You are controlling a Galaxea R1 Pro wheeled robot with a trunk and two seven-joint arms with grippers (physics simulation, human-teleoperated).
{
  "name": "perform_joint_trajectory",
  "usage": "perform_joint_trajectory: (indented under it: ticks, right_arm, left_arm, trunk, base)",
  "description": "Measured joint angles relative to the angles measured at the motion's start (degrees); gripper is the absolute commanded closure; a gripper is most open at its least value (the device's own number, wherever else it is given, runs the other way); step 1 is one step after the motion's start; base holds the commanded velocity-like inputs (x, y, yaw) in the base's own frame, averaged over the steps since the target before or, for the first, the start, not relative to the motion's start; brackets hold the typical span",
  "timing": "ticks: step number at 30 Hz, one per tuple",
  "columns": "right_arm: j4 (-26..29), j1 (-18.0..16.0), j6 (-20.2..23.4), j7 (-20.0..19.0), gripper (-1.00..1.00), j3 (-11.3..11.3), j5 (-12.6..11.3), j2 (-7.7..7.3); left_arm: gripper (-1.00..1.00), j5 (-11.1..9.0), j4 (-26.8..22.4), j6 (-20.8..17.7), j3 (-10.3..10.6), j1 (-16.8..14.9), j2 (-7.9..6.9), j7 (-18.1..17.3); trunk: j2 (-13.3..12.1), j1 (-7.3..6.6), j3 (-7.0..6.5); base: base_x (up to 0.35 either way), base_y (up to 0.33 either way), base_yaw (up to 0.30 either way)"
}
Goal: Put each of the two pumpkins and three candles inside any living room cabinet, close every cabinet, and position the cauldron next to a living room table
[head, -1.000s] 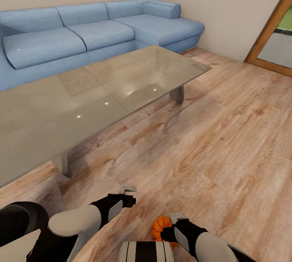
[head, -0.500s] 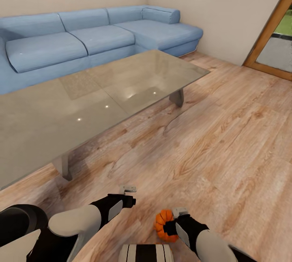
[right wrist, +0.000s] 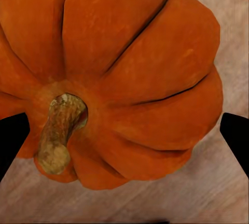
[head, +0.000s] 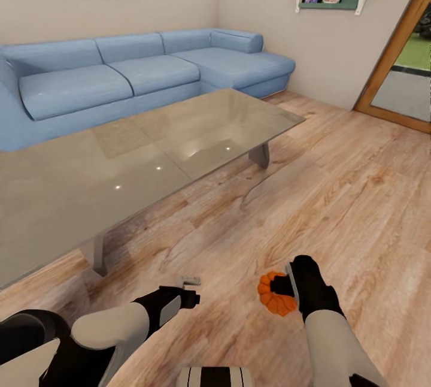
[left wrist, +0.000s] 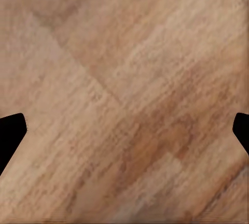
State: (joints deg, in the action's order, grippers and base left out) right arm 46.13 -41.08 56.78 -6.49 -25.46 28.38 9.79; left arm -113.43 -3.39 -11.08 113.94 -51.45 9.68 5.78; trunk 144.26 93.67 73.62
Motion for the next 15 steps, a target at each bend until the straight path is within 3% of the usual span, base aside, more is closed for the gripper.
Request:
perform_joint_trajectory:
  ticks: [2,4,6,7,9,10,11,12,13,14,15]
  right_arm:
    - [1.5,0.1,0.9,-5.3,1.00,0.0,2.0,-1.80]
    - [2.4,0.2,1.3,-9.4,1.00,0.0,1.3,-3.63]
    - [2.8,0.2,1.4,-11.2,1.00,0.0,1.5,-5.44]
    - [2.9,0.2,1.3,-11.5,1.00,0.0,2.9,-5.74]
    - [2.9,0.2,1.5,-12.0,1.00,-0.1,1.3,-6.04]
    - [3.4,0.2,2.0,-11.8,1.00,-0.1,0.2,-7.00]
    - [4.9,0.3,2.5,-11.9,1.00,-0.3,0.0,-8.91]
    - [7.5,0.2,2.3,-11.9,1.00,-0.5,2.0,-11.09]
    - [7.8,0.2,2.0,-11.4,1.00,-0.6,5.2,-11.68]
    - [7.7,0.2,2.2,-12.0,1.00,-0.6,3.3,-11.78]
    - [8.3,0.2,2.7,-12.0,1.00,-0.5,-0.3,-11.89]
  left_arm:
    - [-1.00,0.0,0.0,-0.9,0.0,0.0,0.00,0.0]
    - [-1.00,0.0,-0.1,-2.7,0.0,0.0,0.09,0.0]
    - [-1.00,0.0,-0.9,-4.4,-0.1,0.0,0.32,0.0]
    - [-1.00,0.0,-1.5,-4.6,0.0,0.0,0.32,0.0]
    - [-1.00,0.0,-2.7,-4.8,0.0,0.0,0.32,0.1]
    - [-1.00,-0.1,-3.8,-5.0,0.0,0.0,0.32,0.1]
    - [-1.00,-0.1,-5.1,-5.0,0.0,0.0,0.32,0.1]
    - [-1.00,-0.1,-6.1,-5.0,0.1,0.0,0.32,-0.1]
    - [-1.00,-0.1,-6.3,-5.0,0.1,0.0,0.32,-0.1]
    - [-1.00,-0.1,-6.6,-5.0,0.1,0.0,0.32,-0.1]
    - [-1.00,-0.1,-6.8,-5.0,0.1,0.0,0.32,-0.1]
  trunk:
    - [0.0,-0.05,-0.43]
    - [-0.1,-0.10,-0.87]
    - [-0.1,-0.16,-1.31]
    - [-0.1,-0.18,-1.53]
    - [-0.1,-0.23,-1.97]
    - [-0.1,-0.26,-2.20]
    - [-0.2,-0.27,-2.41]
    - [-0.2,-0.31,-2.64]
    - [-0.2,-0.34,-2.86]
    - [-0.2,-0.36,-3.08]
    - [-0.2,-0.39,-3.31]
  base:
    - [0.000,0.000,0.000]
    - [0.000,0.000,0.000]
    - [0.000,0.000,0.000]
    - [0.000,0.000,0.000]
    - [0.000,0.000,0.000]
    - [0.000,0.000,0.000]
    - [0.000,0.000,0.000]
    - [0.000,0.000,0.000]
    - [0.000,0.000,0.000]
    - [0.000,0.000,0.000]
    - [0.000,0.000,0.000]
